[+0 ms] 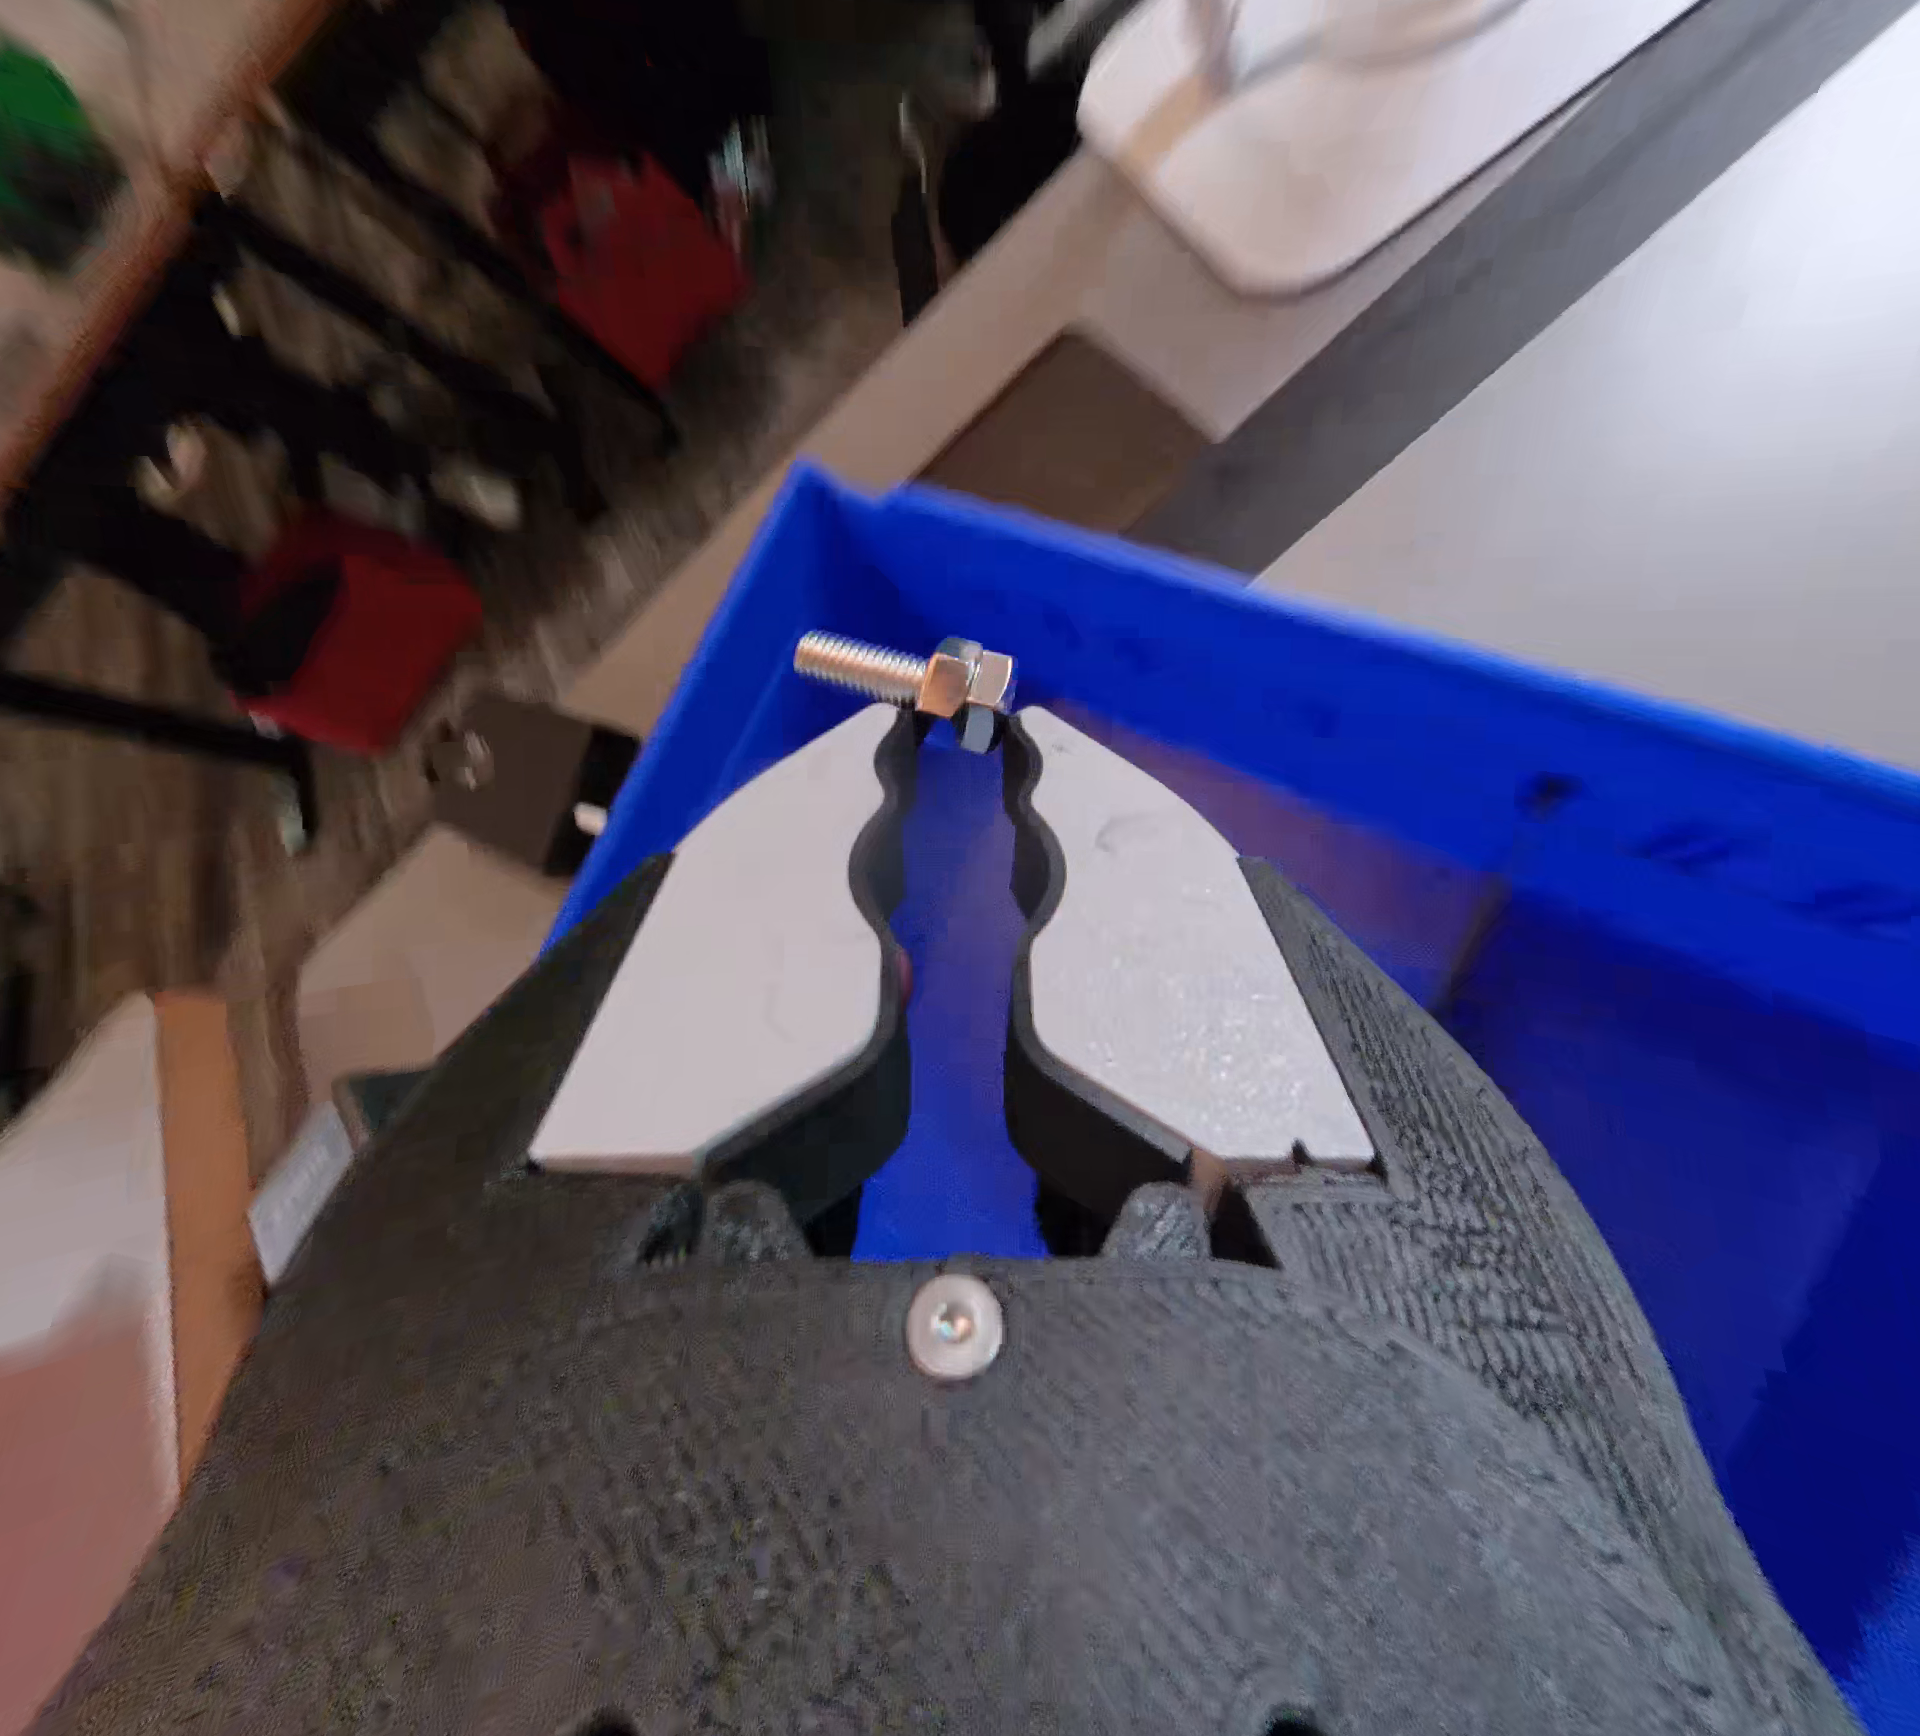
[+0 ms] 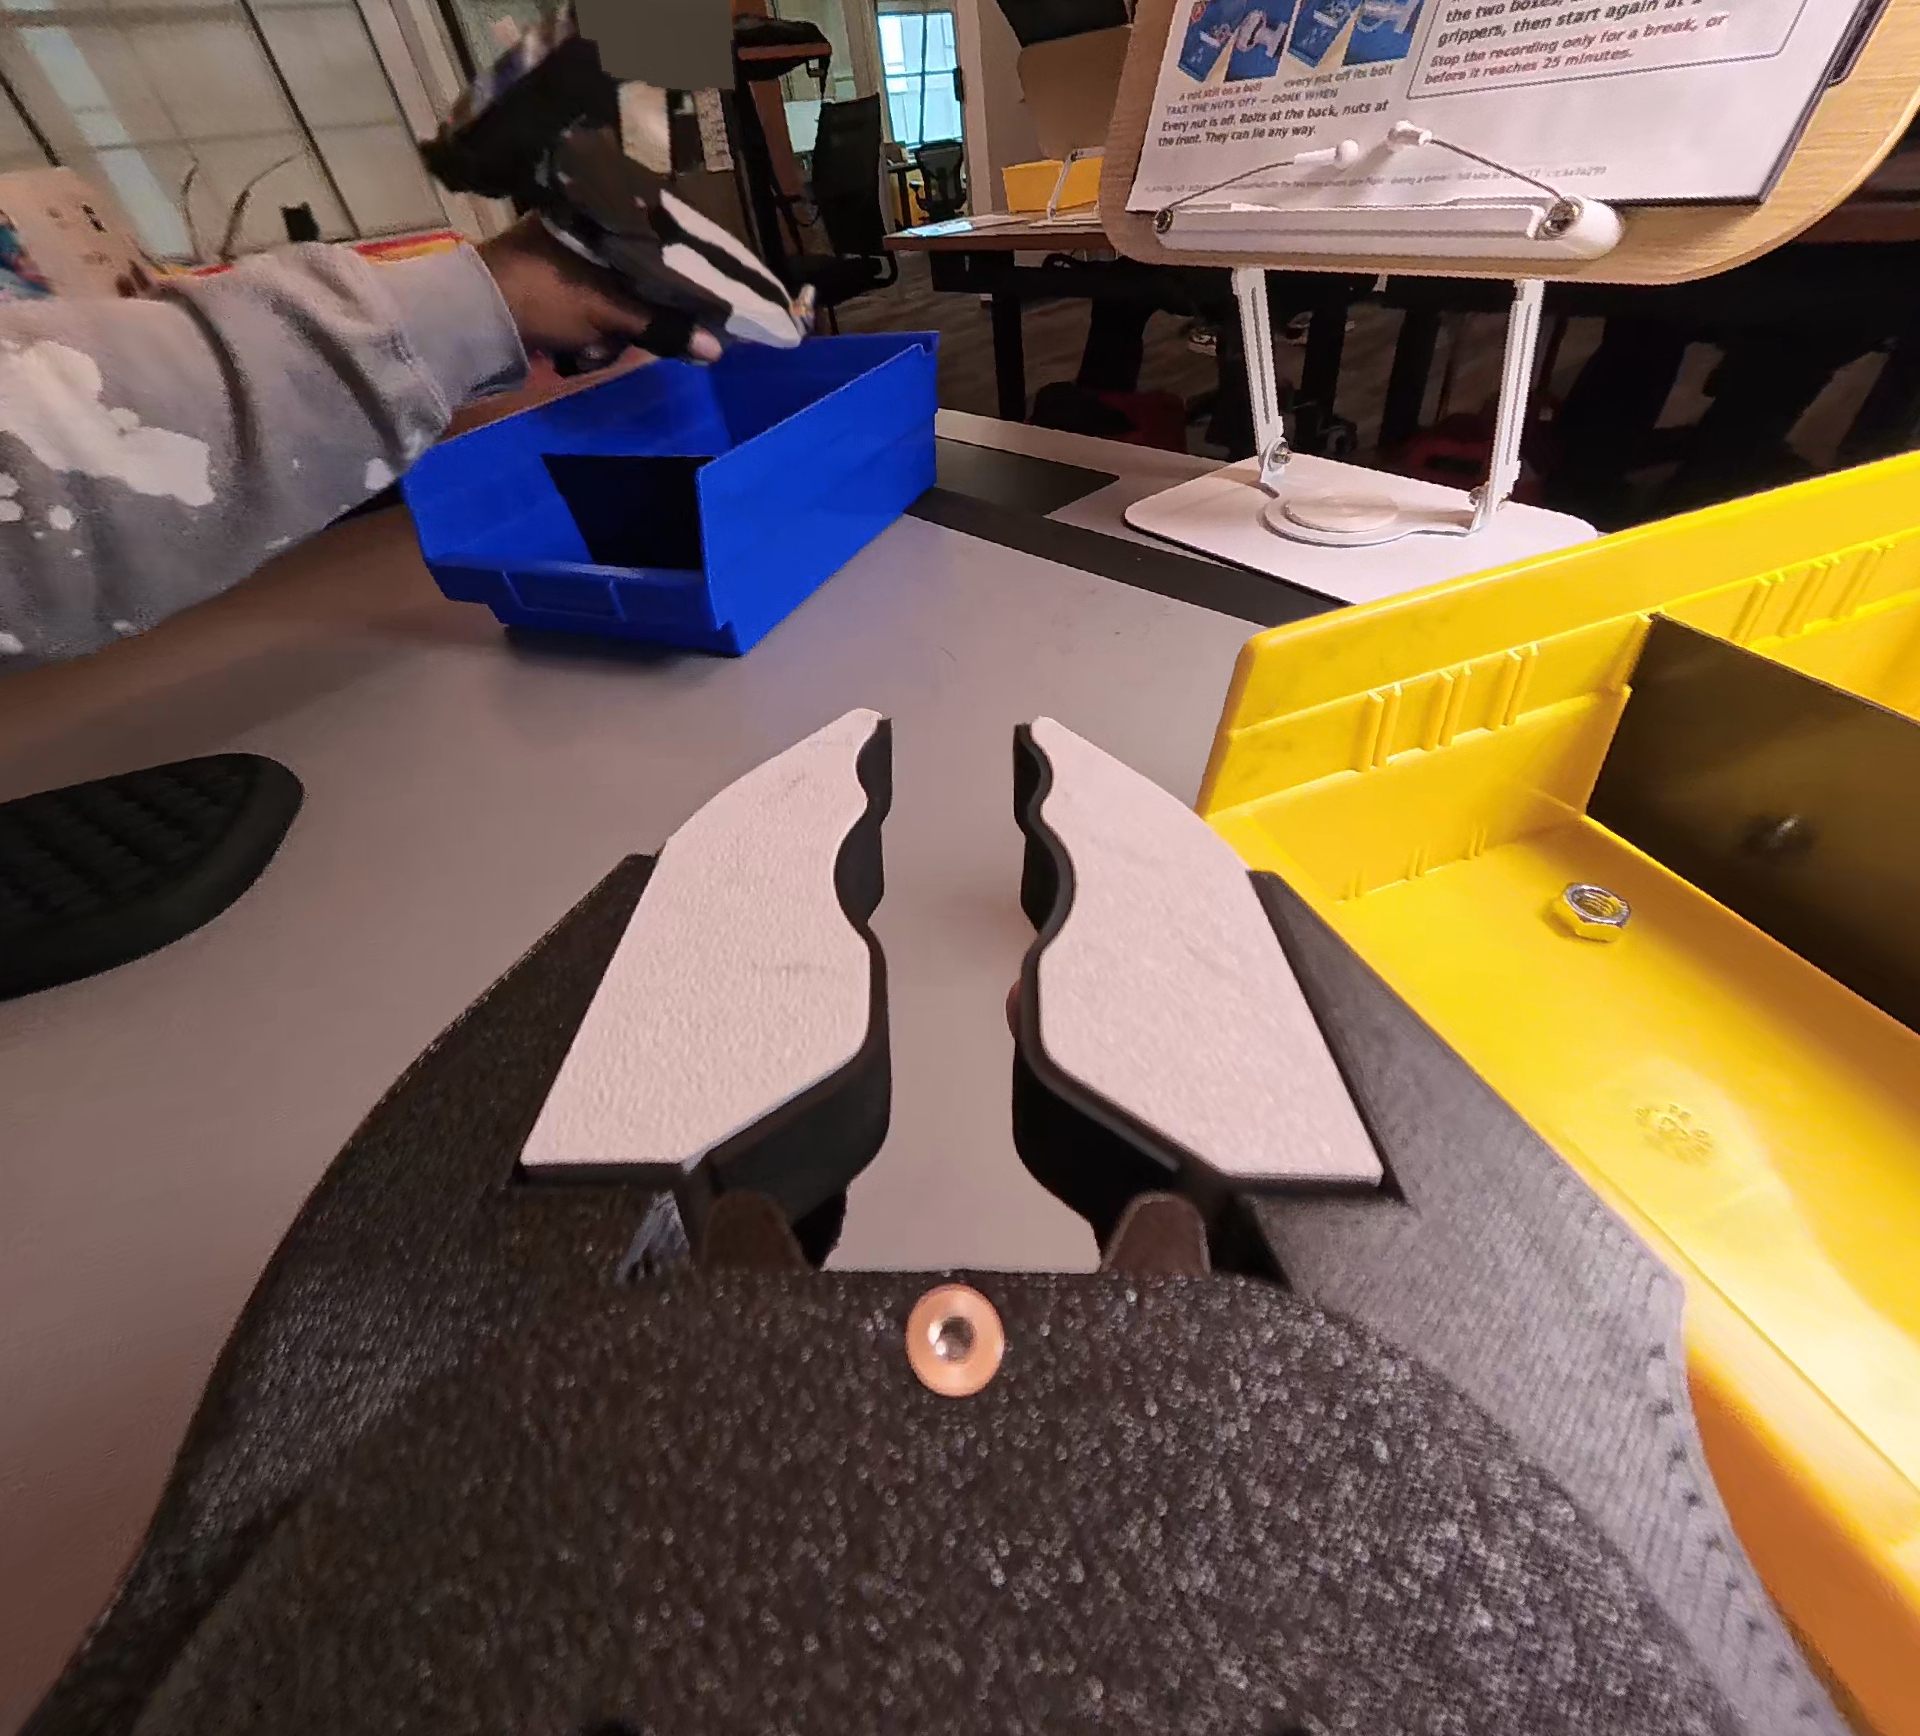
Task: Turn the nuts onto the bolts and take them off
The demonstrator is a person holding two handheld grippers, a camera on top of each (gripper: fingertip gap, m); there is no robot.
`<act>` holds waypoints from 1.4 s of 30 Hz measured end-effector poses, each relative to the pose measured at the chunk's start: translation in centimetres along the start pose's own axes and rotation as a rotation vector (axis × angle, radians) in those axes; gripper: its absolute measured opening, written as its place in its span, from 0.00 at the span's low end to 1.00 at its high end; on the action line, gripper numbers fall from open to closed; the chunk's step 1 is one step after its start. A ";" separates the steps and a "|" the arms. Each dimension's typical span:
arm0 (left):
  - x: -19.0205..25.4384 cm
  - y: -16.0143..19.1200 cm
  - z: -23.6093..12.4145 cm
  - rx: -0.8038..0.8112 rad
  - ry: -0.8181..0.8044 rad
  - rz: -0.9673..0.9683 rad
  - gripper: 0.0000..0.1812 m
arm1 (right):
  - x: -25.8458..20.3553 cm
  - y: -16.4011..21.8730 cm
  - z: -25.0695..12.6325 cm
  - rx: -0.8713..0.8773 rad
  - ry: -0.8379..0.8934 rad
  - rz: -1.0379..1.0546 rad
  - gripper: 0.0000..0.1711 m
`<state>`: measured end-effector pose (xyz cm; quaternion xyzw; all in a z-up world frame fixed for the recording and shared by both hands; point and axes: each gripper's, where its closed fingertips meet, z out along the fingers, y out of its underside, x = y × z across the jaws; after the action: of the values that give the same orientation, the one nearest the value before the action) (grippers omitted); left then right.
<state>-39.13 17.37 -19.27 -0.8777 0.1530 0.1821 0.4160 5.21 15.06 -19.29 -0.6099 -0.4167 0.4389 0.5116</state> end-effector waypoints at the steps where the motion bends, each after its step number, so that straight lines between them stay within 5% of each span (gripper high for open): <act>1: 1.1 -1.6 -1.3 0.080 -0.007 0.031 0.09 | -0.2 -0.1 0.2 0.000 -0.010 0.009 0.13; 9: 14.9 -10.9 -11.8 0.661 0.053 0.203 0.09 | -3.4 -4.2 2.9 0.030 -0.169 0.073 0.14; 18: 28.1 -12.2 -19.2 1.041 0.243 0.318 0.09 | -9.8 -8.8 5.7 -0.010 -0.538 0.231 0.14; 29: 31.7 -10.1 -18.2 1.005 0.316 0.417 0.09 | -12.7 -5.0 6.8 -0.145 -0.648 0.177 0.06; 38: 31.3 -11.0 -19.4 0.878 0.966 -0.247 0.22 | -12.2 -8.1 5.2 0.092 -0.618 -0.057 0.05; 42: 32.2 -11.1 -19.8 0.856 1.061 -0.318 0.20 | -13.4 -7.2 5.1 0.094 -0.663 -0.088 0.05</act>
<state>-2.07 4.80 -14.59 -0.6188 0.2633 -0.4103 0.6160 -3.73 4.48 -11.19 -0.3911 -0.5658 0.6096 0.3941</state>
